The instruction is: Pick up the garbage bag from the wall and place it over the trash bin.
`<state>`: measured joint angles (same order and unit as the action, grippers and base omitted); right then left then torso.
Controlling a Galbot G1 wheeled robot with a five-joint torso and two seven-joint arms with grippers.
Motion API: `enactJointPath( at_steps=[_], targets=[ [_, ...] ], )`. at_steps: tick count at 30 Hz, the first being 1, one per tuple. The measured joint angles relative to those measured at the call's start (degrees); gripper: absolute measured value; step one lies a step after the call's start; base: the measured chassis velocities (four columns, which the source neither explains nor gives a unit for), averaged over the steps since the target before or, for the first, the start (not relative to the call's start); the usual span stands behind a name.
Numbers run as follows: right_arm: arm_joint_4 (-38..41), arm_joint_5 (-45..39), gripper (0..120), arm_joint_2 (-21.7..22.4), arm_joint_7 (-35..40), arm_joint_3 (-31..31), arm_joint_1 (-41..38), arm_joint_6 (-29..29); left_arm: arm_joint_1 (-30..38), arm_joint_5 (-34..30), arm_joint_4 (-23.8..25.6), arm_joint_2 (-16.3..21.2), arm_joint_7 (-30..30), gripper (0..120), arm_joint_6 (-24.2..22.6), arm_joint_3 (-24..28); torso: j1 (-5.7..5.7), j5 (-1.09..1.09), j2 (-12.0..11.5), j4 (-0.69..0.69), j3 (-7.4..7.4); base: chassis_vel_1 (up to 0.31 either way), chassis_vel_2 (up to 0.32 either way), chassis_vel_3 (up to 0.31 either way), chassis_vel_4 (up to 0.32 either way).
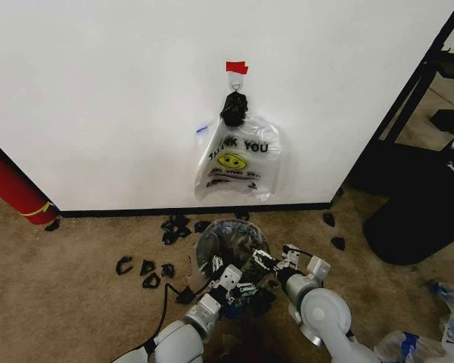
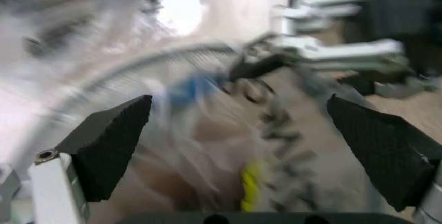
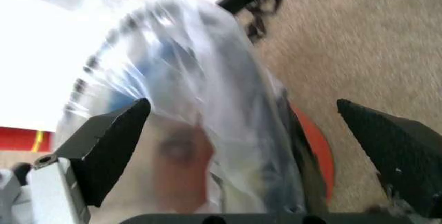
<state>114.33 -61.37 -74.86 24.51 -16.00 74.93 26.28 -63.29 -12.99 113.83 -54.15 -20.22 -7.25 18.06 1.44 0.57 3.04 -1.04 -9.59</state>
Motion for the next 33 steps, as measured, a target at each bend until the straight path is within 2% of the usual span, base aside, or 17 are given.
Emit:
enactJointPath(
  at_steps=[2, 3, 5, 8, 10, 13, 15, 16, 17, 18, 19, 22, 23, 24, 27, 28, 33],
  targets=[
    [1.2, 0.76, 100, 0.45, -0.74, -0.5, 0.34, -0.38, -1.39, -0.53, 1.56, 1.13, -0.16, 100, 0.23, -3.39, 0.0, 0.0, 0.0, 0.0, 0.0, 0.0, 0.0, 0.0, 0.0],
    [1.2, 0.76, 100, 0.45, -0.74, -0.5, 0.34, -0.38, -1.39, -0.53, 1.56, 1.13, -0.16, 100, 0.23, -3.39, 0.0, 0.0, 0.0, 0.0, 0.0, 0.0, 0.0, 0.0, 0.0],
    [4.2, 2.79, 100, 1.38, -2.35, -1.69, 1.55, -1.67, -4.95, -1.87, 4.49, 2.6, -0.21, 100, 1.21, -10.02, 0.0, 0.0, 0.0, 0.01, 0.0, 0.0, 0.0, 0.0, 0.0],
    [7.57, 6.78, 100, 1.9, -5.06, -3.82, 3.41, -5.53, -9.51, -4.32, 7.63, 2.8, -0.3, 100, 3.36, -16.93, 0.0, 0.0, 0.0, 0.03, 0.0, 0.0, 0.0, 0.0, 0.0],
    [8.54, 8.12, 100, 1.9, -5.87, -4.59, 3.96, -6.59, -10.66, -5.44, 8.67, 2.6, -0.4, 100, 4.16, -18.93, 0.0, 0.0, 0.0, 0.03, 0.0, 0.0, 0.0, 0.0, 0.0],
    [12.93, 17.0, 100, 1.91, -10.2, -9.57, 8.12, -14.96, -15.09, -10.1, 12.98, 0.43, -0.78, 100, 8.61, -28.11, 0.0, 0.0, 0.02, 0.01, 0.0, 0.0, 0.0, 0.0, 0.0],
    [15.67, 22.9, 100, 1.68, -12.51, -12.92, 11.98, -21.41, -17.69, -11.82, 14.65, -2.62, -0.54, 100, 11.93, -34.52, 0.0, -0.01, 0.02, -0.01, 0.01, 0.0, 0.0, 0.0, 0.0],
    [15.67, 22.9, 100, 1.68, -12.51, -12.92, 11.98, -21.41, -17.69, -11.82, 14.65, -2.62, -0.54, 100, 11.93, -34.52, 0.0, -0.01, 0.02, -0.01, 0.01, 0.0, 0.0, 0.0, 0.0],
    [16.72, 26.13, 100, 1.28, -13.88, -14.56, 14.39, -25.41, -19.5, -12.22, 15.3, -4.77, -0.19, 100, 13.57, -37.63, 0.0, 0.0, 0.02, 0.0, 0.0, 0.0, 0.0, 0.0, 0.0],
    [16.99, 26.95, 100, 1.14, -14.25, -14.96, 15.13, -26.52, -20.0, -12.33, 15.46, -5.43, -0.07, 100, 13.99, -38.46, 0.0, -0.01, 0.02, 0.01, 0.01, 0.0, 0.0, 0.0, 0.0],
    [18.07, 30.12, 100, 0.44, -15.97, -16.74, 18.25, -31.02, -22.17, -12.64, 15.91, -8.38, 0.46, 100, 15.92, -42.14, 0.0, 0.01, 0.02, 0.03, 0.01, 0.0, 0.0, 0.0, 0.0],
    [20.16, 35.2, 100, -2.3, -18.97, -20.03, 25.32, -39.91, -26.13, -13.62, 15.88, -13.38, 1.65, 100, 19.74, -49.52, 0.0, 0.0, 0.02, -0.02, 0.01, 0.0, 0.0, 0.0, 0.0],
    [20.16, 35.2, 100, -2.3, -18.97, -20.03, 25.32, -39.91, -26.13, -13.62, 15.88, -13.38, 1.65, 100, 19.74, -49.52, 0.0, 0.0, 0.02, -0.02, 0.01, 0.0, 0.0, 0.0, 0.0],
    [20.73, 36.94, 100, -3.35, -20.03, -21.03, 27.61, -42.83, -28.23, -14.38, 16.34, -14.34, 2.13, 100, 20.51, -51.79, 0.0, 0.01, 0.02, -0.01, 0.01, 0.0, 0.0, 0.0, 0.0],
    [21.7, 41.66, 100, -6.0, -21.41, -22.57, 31.64, -48.44, -32.91, -14.22, 18.52, -15.33, 3.32, 100, 22.6, -54.42, -0.01, 0.0, 0.02, 0.03, 0.01, 0.0, 0.0, 0.0, 0.0],
    [22.1, 43.61, 100, -7.43, -21.56, -22.72, 33.33, -50.65, -34.53, -12.63, 19.82, -15.81, 3.97, 100, 23.36, -54.58, -0.01, 0.01, 0.02, 0.01, 0.01, 0.0, 0.0, 0.0, 0.0],
    [22.16, 47.0, 100, -11.09, -21.27, -22.09, 35.2, -52.77, -35.52, -9.17, 21.85, -16.78, 4.08, 100, 23.16, -52.38, -0.01, 0.0, 0.02, 0.0, 0.01, 0.0, 0.0, 0.0, 0.0]
  ],
)
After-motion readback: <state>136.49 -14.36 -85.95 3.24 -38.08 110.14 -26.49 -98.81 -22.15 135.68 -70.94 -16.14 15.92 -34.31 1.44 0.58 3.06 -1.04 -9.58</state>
